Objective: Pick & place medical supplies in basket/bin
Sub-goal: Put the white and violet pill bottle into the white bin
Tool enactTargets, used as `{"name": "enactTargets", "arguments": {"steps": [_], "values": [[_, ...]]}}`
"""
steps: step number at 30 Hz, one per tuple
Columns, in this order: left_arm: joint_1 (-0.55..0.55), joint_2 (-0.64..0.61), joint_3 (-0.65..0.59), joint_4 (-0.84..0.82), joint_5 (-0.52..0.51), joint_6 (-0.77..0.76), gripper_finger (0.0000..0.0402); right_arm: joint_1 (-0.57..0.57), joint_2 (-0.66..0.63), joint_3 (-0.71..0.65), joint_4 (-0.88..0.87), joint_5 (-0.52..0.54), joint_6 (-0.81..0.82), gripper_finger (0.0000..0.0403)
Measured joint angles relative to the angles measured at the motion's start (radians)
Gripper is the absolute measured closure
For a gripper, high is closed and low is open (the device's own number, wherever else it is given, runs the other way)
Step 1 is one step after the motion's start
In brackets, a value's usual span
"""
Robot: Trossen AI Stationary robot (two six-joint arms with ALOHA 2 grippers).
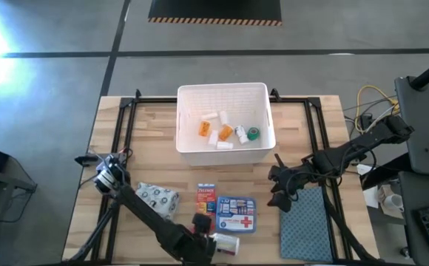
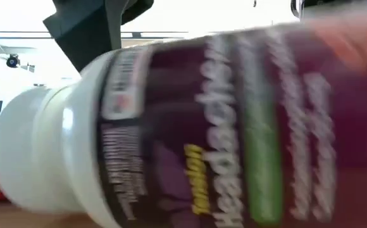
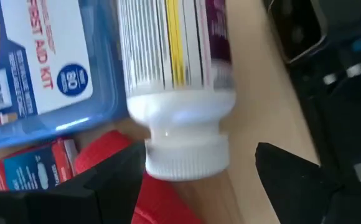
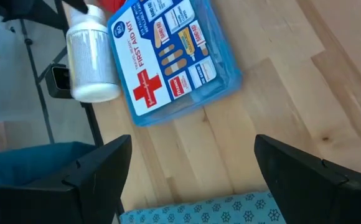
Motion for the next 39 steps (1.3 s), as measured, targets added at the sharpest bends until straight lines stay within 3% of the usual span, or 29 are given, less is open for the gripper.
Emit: {"name": "enactTargets", "arguments": {"steps": [8,16,30,39], "values": [[0.032,0.002,-0.035,0.027,-0.008,-0.044,0.0121,0.0,0.0,0.0,-0.002,0.0,0.007,0.0075],[0.056,0.0,-0.031,0.139,0.018,-0.21,0.0121,0.0,0.0,0.0,-0.003,0.005,-0.015,0.0075],[0.066,0.006,-0.144,0.248,0.026,-0.176,0.0121,0.0,0.0,-0.003,-0.01,0.034,-0.031,0.0075],[0.068,0.006,-0.153,0.276,0.024,-0.002,0.0123,0.0,0.0,-0.016,-0.013,0.036,-0.012,0.0075]]}}
